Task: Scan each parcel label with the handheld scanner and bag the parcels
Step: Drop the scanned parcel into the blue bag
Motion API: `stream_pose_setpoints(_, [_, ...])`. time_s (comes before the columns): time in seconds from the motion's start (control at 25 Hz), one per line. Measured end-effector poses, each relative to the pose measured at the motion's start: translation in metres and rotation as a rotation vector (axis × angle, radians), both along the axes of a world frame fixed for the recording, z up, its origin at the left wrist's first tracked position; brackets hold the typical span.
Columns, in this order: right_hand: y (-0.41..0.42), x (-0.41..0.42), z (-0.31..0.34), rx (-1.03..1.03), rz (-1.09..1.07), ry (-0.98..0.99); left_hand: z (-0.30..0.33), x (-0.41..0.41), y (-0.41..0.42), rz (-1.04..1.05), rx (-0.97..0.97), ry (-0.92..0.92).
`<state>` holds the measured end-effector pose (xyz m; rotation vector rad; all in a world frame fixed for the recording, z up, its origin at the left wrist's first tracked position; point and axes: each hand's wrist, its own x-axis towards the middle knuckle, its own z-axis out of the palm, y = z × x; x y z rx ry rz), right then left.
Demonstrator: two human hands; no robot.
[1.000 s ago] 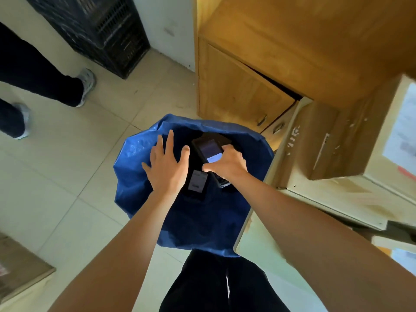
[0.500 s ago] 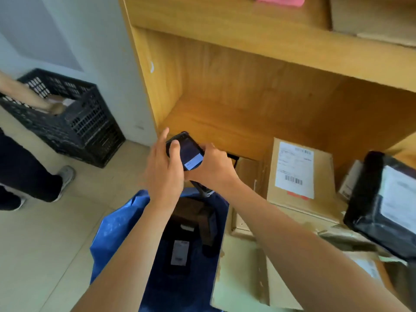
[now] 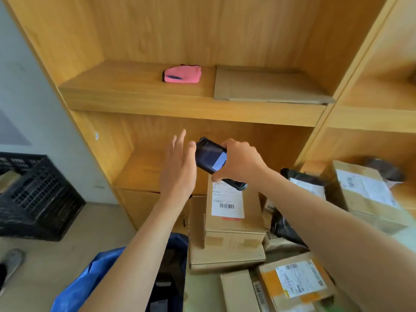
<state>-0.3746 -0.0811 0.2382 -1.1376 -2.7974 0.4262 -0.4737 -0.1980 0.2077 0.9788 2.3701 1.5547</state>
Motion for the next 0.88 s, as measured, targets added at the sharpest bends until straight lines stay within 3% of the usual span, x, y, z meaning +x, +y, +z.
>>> stream_pose_setpoints(0.28, [0.039,0.072,0.010,0.109,0.056,-0.542,-0.025,0.031,0.040,-0.214,-0.262,0.032])
stream_pose_setpoints(0.44, [0.046,0.088,0.001,0.084,0.123,-0.714,-0.068,0.020,0.040,-0.229,-0.421,-0.212])
stream_pose_setpoints(0.6, [0.049,0.095,-0.008,0.103,0.179,-0.780,-0.101,0.020,0.032,-0.162,-0.530,-0.466])
stream_pose_setpoints(0.88, [0.054,0.083,-0.030,-0.039,0.123,-0.668,-0.118,0.029,0.035,-0.136,-0.540,-0.555])
